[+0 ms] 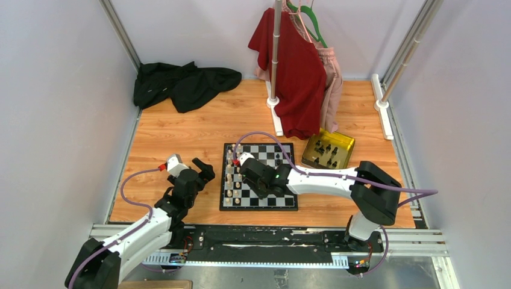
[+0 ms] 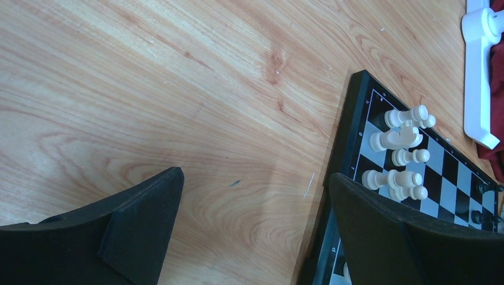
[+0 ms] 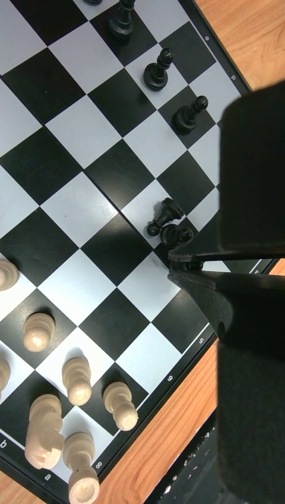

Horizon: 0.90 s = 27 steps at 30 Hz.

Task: Set up the chess pieces on the board
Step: Pick up the chess piece from the chessboard.

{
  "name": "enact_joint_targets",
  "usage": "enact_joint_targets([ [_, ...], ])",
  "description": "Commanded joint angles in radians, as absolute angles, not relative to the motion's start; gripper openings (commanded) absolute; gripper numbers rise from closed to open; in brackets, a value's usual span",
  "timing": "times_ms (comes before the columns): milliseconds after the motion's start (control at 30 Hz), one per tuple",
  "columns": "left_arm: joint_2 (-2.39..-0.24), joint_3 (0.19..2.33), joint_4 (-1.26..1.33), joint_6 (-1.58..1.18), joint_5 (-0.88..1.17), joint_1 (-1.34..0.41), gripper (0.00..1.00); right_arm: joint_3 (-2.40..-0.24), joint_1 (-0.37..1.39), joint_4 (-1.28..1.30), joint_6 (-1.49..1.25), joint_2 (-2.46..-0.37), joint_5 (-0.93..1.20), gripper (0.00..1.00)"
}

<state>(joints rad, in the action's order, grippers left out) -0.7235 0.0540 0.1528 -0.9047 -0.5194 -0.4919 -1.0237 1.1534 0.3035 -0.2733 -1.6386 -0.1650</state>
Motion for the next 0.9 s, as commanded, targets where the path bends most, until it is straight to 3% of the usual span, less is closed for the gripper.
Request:
enact_joint_targets([
  [0, -0.71, 0.058, 0.15, -0.894, -0.539, -0.485, 1.0, -1.054, 1.153, 0.346, -0.264, -1.605, -0.173, 0.0],
  [867, -0.703, 0.049, 0.143, -0.898, -0.537, -0.485, 1.0, -0.996, 1.146, 0.431, -0.29, -1.436, -0.284, 0.0],
])
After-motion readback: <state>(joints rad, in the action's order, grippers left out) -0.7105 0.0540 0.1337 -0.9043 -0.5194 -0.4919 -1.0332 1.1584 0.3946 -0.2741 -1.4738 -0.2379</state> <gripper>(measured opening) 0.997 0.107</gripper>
